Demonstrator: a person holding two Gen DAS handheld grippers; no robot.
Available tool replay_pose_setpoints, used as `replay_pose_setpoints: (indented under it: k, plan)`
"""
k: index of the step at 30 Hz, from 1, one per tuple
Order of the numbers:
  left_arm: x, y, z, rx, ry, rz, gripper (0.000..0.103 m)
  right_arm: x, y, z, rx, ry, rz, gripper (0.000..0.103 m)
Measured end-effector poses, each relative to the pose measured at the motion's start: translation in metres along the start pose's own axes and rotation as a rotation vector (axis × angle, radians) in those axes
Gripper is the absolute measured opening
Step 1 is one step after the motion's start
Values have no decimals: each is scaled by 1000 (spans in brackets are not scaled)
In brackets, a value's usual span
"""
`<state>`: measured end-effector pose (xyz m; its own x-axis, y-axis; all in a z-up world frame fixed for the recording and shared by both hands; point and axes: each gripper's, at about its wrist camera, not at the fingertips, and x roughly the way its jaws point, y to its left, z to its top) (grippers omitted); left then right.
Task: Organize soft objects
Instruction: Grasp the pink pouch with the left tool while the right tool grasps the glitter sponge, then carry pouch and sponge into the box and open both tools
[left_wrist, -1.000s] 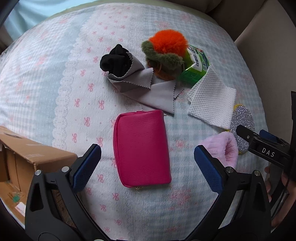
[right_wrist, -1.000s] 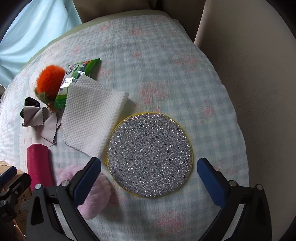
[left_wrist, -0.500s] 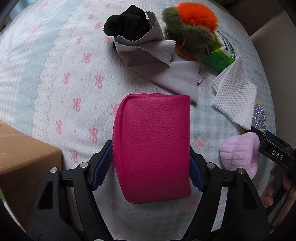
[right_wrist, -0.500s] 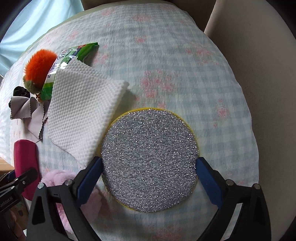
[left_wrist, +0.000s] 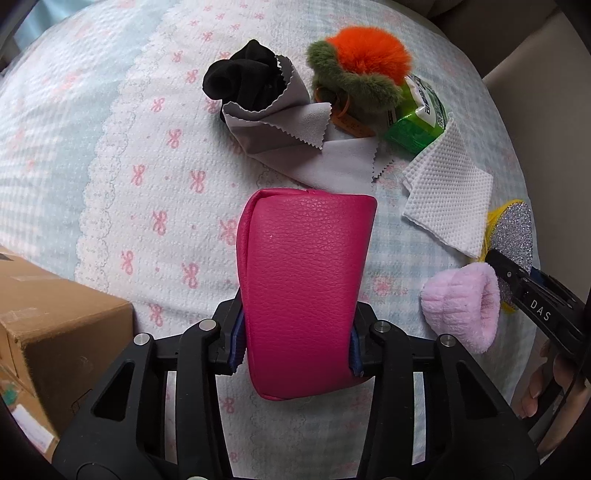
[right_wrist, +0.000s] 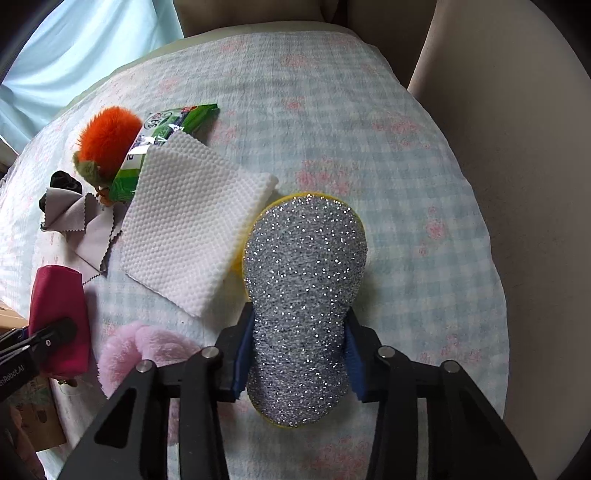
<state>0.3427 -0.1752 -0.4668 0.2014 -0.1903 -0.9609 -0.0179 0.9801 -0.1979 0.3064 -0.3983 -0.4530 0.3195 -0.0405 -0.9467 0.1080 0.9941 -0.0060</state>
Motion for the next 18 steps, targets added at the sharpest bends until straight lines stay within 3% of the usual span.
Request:
replay_pose_setpoints:
  k: [10, 18]
  plan:
    - [-49, -1, -4, 16, -68, -29, 36, -42, -8, -5, 19, -71, 15, 35]
    - [-135, -26, -23, 27, -178, -67, 36, -128, 4, -15, 9, -150, 31, 35]
